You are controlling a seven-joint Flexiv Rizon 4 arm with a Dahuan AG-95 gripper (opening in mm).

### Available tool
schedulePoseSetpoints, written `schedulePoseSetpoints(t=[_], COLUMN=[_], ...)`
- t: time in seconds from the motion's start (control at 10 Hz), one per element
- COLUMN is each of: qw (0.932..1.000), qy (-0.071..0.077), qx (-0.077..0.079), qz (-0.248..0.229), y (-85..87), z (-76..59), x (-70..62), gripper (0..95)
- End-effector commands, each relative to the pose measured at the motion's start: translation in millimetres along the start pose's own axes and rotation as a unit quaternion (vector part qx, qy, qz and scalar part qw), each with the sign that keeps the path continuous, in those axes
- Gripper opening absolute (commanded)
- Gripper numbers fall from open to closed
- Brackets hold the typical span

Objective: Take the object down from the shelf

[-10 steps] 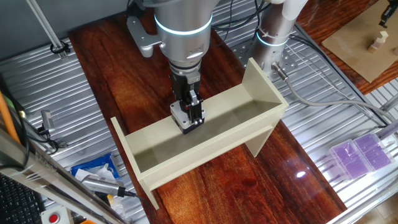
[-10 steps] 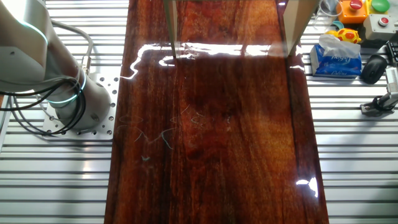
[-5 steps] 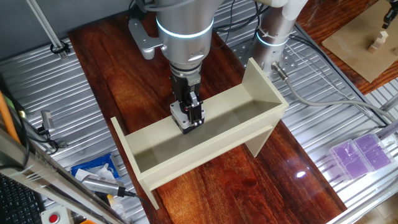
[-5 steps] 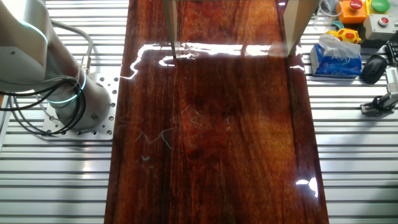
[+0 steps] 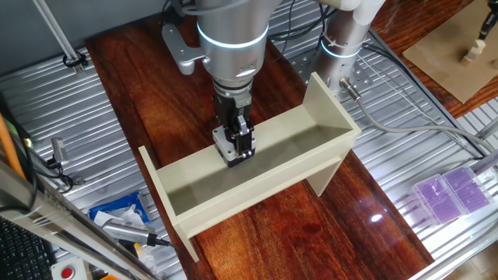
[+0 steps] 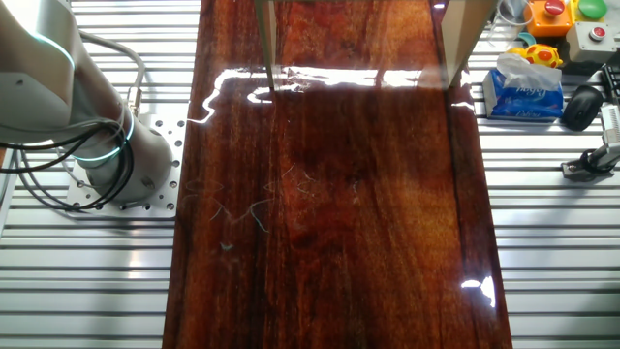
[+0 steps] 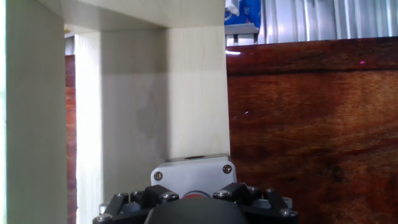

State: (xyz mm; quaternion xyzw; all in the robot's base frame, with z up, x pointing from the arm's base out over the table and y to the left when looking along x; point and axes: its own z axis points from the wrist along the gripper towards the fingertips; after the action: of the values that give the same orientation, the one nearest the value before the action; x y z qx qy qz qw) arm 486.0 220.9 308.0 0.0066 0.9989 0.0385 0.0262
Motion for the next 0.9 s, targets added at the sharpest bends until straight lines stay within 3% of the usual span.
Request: schedulePoseSetpoints(t=[0.1, 0.4, 0.7, 0.9], qw=[0.9999, 0.999, 0.9934, 0.9911], qy=[0.006, 0.019, 0.033, 0.037], qx=[-0.002, -0.006, -0.011, -0.008], qz=[-0.008, -0.041, -0.109, -0.127], y=[-1.7, -17.3, -53.2, -58.2], z=[-6.0, -23.7, -46.6, -49.2], x=[1.4, -4.7, -14.6, -17.2], gripper=[0.0, 0.0, 0.0, 0.0])
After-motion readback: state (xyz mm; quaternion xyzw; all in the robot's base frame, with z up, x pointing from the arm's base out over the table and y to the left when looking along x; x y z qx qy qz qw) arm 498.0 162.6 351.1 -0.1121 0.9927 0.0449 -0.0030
